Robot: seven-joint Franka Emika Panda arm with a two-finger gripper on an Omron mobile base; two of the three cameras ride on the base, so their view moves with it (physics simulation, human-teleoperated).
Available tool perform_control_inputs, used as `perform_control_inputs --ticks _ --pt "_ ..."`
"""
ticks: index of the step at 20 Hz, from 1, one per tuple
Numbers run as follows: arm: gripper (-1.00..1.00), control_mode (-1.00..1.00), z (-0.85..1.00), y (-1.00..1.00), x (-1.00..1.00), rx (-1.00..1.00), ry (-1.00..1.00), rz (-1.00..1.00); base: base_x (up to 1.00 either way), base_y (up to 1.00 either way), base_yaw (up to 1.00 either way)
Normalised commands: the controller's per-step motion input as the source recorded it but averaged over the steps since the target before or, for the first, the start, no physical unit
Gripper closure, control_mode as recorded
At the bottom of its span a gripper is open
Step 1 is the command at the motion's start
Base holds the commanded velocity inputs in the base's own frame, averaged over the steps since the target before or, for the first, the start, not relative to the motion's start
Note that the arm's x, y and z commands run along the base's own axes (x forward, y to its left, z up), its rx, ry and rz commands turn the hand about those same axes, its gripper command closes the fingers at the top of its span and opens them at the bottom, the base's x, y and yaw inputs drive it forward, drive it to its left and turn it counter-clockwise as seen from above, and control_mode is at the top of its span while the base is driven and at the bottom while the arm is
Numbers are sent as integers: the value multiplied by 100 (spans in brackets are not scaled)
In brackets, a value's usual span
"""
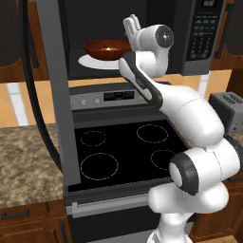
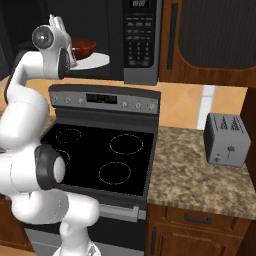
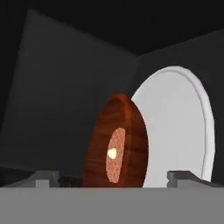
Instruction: Open the microwave, place the bowl with waffle inside the microwave, then close the microwave door and turn it on.
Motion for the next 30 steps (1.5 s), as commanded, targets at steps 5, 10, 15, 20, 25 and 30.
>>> perform_control_inputs --ticks 5,10,15,20,25,30 --pt "-100 -100 49 -23 -100 0 -19 0 0 0 0" --pt "-100 -100 48 -25 -100 -2 12 -1 0 0 0" --pt "-100 -100 28 -29 -100 -8 29 -4 0 0 0" --pt "-100 -100 -52 -21 -100 -11 16 -11 0 0 0" --pt "-100 -100 -100 -37 -95 -16 6 -15 0 0 0" --pt "-100 -100 -79 -13 -28 -33 6 -16 0 0 0"
